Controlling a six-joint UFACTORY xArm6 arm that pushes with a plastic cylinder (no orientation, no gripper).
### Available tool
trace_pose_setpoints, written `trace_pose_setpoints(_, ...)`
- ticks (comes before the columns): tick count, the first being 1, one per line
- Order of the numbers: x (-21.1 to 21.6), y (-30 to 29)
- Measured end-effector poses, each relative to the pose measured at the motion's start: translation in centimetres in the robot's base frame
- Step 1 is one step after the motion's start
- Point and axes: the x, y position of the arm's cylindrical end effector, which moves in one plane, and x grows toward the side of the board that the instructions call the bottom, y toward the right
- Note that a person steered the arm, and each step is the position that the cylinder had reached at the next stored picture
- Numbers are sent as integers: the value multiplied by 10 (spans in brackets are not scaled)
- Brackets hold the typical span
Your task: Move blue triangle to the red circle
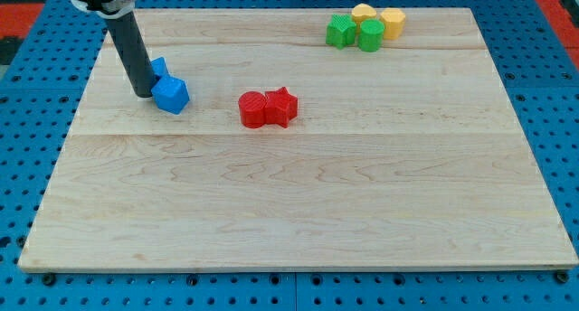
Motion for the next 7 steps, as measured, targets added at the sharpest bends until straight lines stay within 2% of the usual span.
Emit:
trace_pose_setpoints(1, 6, 37)
trace_pose_setpoints(2, 8, 104)
trace_pose_setpoints(3, -17, 82)
trace_pose_setpoints(4, -51, 106)
trace_pose_setpoints(5, -94, 67)
trace_pose_setpoints(6, -96, -8)
trace_pose_setpoints(7, -61, -36)
